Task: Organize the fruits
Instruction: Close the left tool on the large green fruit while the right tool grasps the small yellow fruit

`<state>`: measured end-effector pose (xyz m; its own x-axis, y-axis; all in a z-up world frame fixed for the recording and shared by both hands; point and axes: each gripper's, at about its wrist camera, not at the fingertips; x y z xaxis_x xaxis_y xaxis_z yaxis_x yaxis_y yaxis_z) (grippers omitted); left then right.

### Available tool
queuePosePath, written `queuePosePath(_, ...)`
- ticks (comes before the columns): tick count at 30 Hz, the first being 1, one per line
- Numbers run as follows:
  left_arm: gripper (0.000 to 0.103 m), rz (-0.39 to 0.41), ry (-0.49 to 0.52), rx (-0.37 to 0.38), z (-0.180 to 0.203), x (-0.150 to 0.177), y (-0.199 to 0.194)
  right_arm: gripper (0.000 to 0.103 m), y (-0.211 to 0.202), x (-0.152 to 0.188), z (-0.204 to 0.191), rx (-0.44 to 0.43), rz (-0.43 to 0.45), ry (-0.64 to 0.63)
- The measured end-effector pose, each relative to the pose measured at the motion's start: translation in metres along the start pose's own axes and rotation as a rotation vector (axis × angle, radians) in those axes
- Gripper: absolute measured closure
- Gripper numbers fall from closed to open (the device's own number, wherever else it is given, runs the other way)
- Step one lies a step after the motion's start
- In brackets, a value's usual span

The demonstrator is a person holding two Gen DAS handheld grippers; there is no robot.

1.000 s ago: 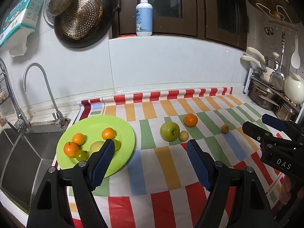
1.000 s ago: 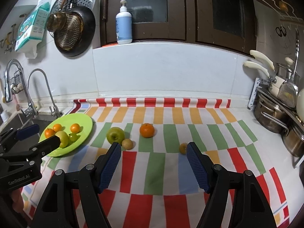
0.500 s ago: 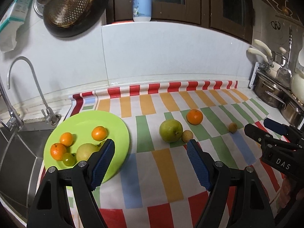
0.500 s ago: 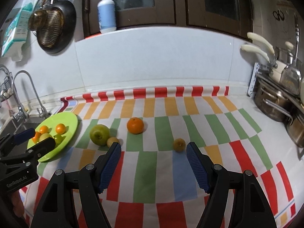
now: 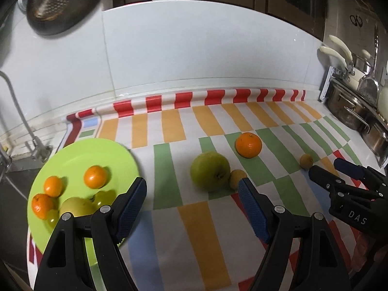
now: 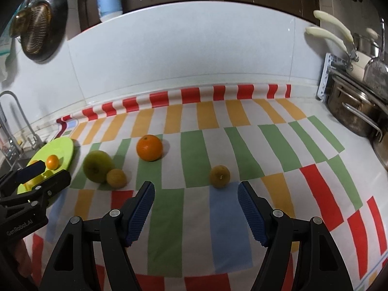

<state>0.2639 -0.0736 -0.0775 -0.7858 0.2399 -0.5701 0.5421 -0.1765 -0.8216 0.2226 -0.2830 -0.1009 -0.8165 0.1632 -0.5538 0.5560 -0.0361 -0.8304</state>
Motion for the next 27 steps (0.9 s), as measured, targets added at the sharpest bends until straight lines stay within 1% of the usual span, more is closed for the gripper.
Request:
queuePosePath(5, 0.026, -0.014, 0.005, 0.018, 0.006, -0.013, 0.019, 0.031, 0.015, -0.006, 0.005, -0.006, -0.024, 0.016)
queuePosePath(10, 0.027, -0.058, -0.033, 0.059, 0.006, -0.024, 0.038, 0.032, 0.028, -0.014, 0.007, -0.006, -0.039, 0.037)
queuePosePath(15, 0.032, -0.096, -0.058, 0.085, 0.004, -0.029, 0.051, 0.032, 0.037, -0.018, 0.009, -0.003, -0.052, 0.056)
queuePosePath(16, 0.035, -0.103, -0.060, 0.089, 0.004, -0.030, 0.053, 0.034, 0.039, -0.019, 0.010, -0.002, -0.056, 0.060)
queuePosePath(20, 0.038, -0.122, -0.062, 0.095, 0.005, -0.033, 0.058, 0.039, 0.045, -0.021, 0.013, -0.001, -0.075, 0.072)
queuePosePath(21, 0.041, -0.131, -0.062, 0.101, 0.005, -0.033, 0.059, 0.041, 0.046, -0.021, 0.014, 0.000, -0.079, 0.076)
queuePosePath(23, 0.042, -0.138, -0.072, 0.108, 0.004, -0.033, 0.059, 0.045, 0.048, -0.023, 0.016, 0.006, -0.085, 0.081)
queuePosePath(25, 0.046, -0.147, -0.077, 0.112, 0.004, -0.035, 0.060, 0.052, 0.051, -0.023, 0.017, 0.012, -0.100, 0.082)
queuePosePath(27, 0.049, -0.154, -0.080, 0.122, 0.003, -0.036, 0.061, 0.054, 0.054, -0.024, 0.018, 0.008, -0.108, 0.085)
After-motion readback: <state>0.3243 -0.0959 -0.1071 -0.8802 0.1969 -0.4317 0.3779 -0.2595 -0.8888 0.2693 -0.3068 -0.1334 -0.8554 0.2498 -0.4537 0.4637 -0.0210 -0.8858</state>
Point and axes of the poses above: each gripper's, at about its wrist camera, not at the fingertips, and y roughly the way its jaws point, z to its right, x to its underside, and after that the axes turned 13 degrees about -z, right-handed
